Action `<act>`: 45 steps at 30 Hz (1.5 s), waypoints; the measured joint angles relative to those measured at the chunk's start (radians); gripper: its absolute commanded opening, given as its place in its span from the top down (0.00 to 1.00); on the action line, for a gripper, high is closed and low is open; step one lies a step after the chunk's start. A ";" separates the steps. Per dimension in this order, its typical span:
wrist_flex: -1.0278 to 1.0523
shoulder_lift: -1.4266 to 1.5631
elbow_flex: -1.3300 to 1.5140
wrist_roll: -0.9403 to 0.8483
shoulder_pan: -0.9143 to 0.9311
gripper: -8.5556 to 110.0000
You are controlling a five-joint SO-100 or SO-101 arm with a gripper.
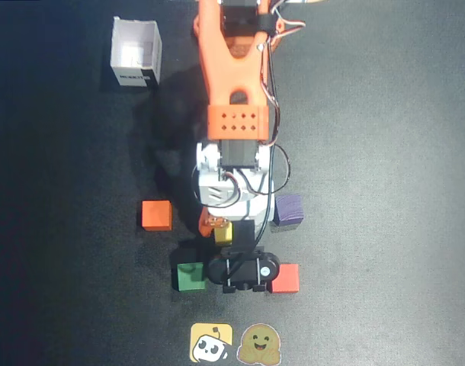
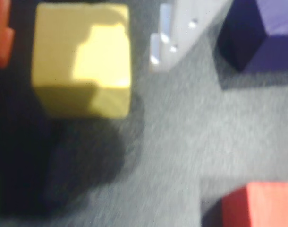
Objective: Put the yellow cube on top of the purple cube.
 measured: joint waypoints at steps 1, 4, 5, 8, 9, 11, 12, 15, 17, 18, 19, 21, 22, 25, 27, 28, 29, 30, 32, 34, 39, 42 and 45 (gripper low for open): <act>-0.008 -0.003 0.005 0.000 0.002 0.74; -0.026 -0.017 0.018 0.000 -0.005 0.74; -0.034 -0.018 0.026 0.000 -0.008 0.74; -0.060 -0.035 0.057 0.003 -0.009 0.74; -0.066 -0.040 0.063 0.006 -0.008 0.74; -0.072 -0.049 0.064 0.006 -0.005 0.74; -0.072 -0.055 0.064 0.006 -0.005 0.75; -0.077 -0.061 0.074 0.006 -0.005 0.77; -0.077 -0.061 0.075 0.006 -0.005 0.79; -0.077 -0.061 0.075 0.006 -0.005 0.80; -0.077 -0.061 0.077 0.006 -0.005 0.81; -0.077 -0.061 0.077 0.006 -0.005 0.85; -0.080 -0.061 0.078 0.006 -0.005 0.86; -0.081 -0.061 0.081 0.006 -0.005 0.87; -0.081 -0.061 0.081 0.006 -0.005 0.87; -0.081 -0.061 0.081 0.008 -0.005 0.87; -0.081 -0.061 0.081 0.011 -0.005 0.87; -0.081 -0.061 0.081 0.012 -0.005 0.87; -0.080 -0.060 0.081 0.015 -0.005 0.86; -0.064 -0.058 0.081 0.015 -0.005 0.86; 0.020 0.025 0.066 0.018 -0.005 0.86; 0.069 0.114 0.051 0.021 -0.006 0.86; 0.110 0.187 0.051 0.021 -0.032 0.86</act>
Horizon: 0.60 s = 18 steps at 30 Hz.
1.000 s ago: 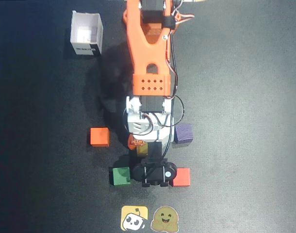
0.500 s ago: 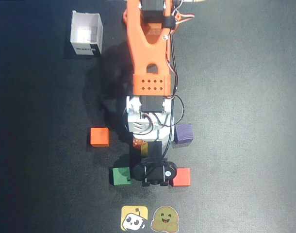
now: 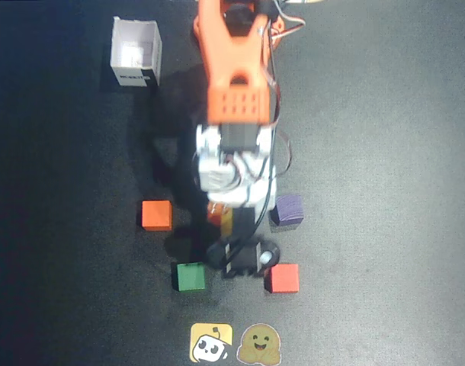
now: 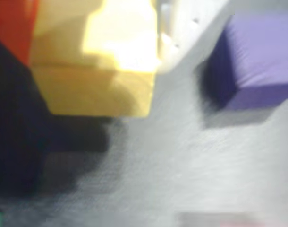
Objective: Put the yellow cube on top of the purple cube.
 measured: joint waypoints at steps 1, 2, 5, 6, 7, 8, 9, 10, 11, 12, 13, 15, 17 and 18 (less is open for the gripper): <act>0.008 0.023 0.002 0.000 -0.012 0.86; 0.014 0.044 0.002 -0.003 -0.026 0.86; 0.029 0.104 0.035 -0.014 -0.077 0.86; 0.032 0.120 0.048 -0.015 -0.094 0.86; 0.032 0.133 0.060 -0.015 -0.107 0.86; 0.032 0.144 0.071 -0.015 -0.121 0.86; 0.032 0.150 0.078 -0.015 -0.132 0.86; 0.032 0.156 0.091 -0.020 -0.143 0.86; 0.026 0.160 0.104 -0.023 -0.155 0.86; 0.014 0.163 0.123 -0.025 -0.166 0.86; -0.005 0.170 0.150 -0.028 -0.176 0.86; -0.038 0.179 0.199 -0.028 -0.193 0.86; -0.061 0.181 0.222 -0.028 -0.202 0.86; -0.071 0.181 0.227 -0.028 -0.207 0.86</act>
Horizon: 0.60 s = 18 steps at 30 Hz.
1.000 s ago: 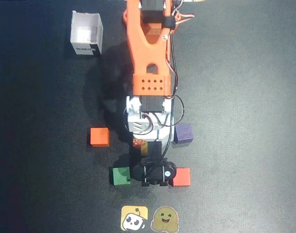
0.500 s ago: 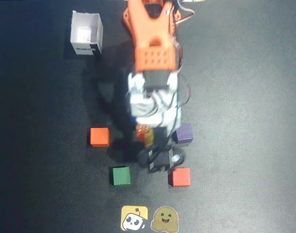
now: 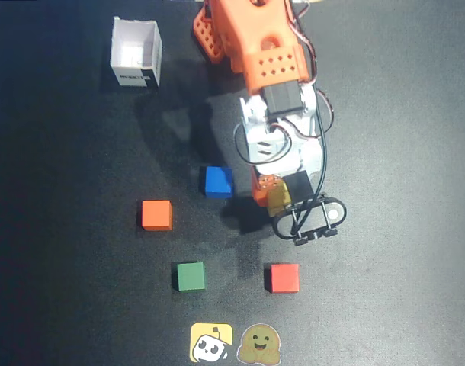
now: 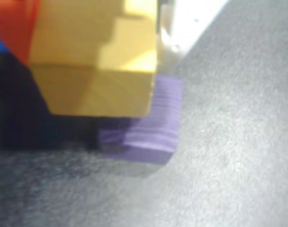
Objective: Put the yellow cube on top of the purple cube.
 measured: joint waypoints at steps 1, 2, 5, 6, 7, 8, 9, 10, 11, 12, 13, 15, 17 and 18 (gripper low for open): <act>-0.009 0.000 0.008 0.003 -0.005 0.86; -0.018 0.000 0.014 0.000 -0.011 0.86; -0.051 0.000 0.038 -0.002 -0.020 0.86; -0.058 0.000 0.038 -0.002 -0.021 0.86; -0.064 0.000 0.038 -0.002 -0.023 0.86; -0.071 0.000 0.038 -0.002 -0.025 0.86; -0.075 -0.003 0.038 -0.002 -0.029 0.86; -0.080 -0.011 0.038 -0.002 -0.031 0.86; -0.084 -0.014 0.038 -0.002 -0.032 0.86; -0.089 -0.014 0.038 -0.002 -0.032 0.86; -0.098 -0.018 0.041 -0.002 -0.031 0.86; -0.103 -0.029 0.046 -0.002 -0.031 0.86; -0.104 -0.031 0.051 -0.002 -0.031 0.86; -0.109 -0.032 0.057 -0.002 -0.031 0.86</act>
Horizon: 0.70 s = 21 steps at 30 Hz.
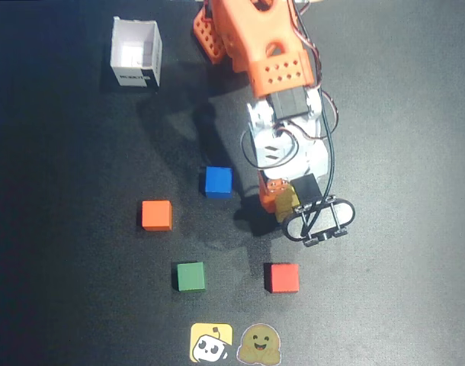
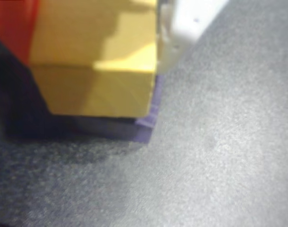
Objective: Put the yellow cube on top of the purple cube.
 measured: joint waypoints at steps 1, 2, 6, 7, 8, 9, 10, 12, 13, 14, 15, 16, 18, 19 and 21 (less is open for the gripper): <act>-0.005 0.000 0.008 0.000 0.000 0.86; -0.008 0.000 0.011 0.000 0.000 0.86; -0.023 0.000 0.023 0.000 -0.008 0.86; -0.031 0.000 0.029 0.000 -0.009 0.86; -0.037 0.000 0.035 0.000 -0.011 0.86; -0.044 0.000 0.038 0.000 -0.009 0.86; -0.052 0.000 0.040 0.000 -0.009 0.86; -0.064 0.000 0.046 0.000 -0.009 0.86; -0.067 0.000 0.048 0.000 -0.009 0.86; -0.069 0.000 0.048 0.000 -0.009 0.86; -0.071 0.000 0.048 0.000 -0.009 0.86; -0.074 0.000 0.049 0.000 -0.009 0.86; -0.084 -0.005 0.054 0.002 -0.009 0.87; -0.091 -0.006 0.058 0.002 -0.009 0.87; -0.101 -0.006 0.072 0.002 -0.009 0.86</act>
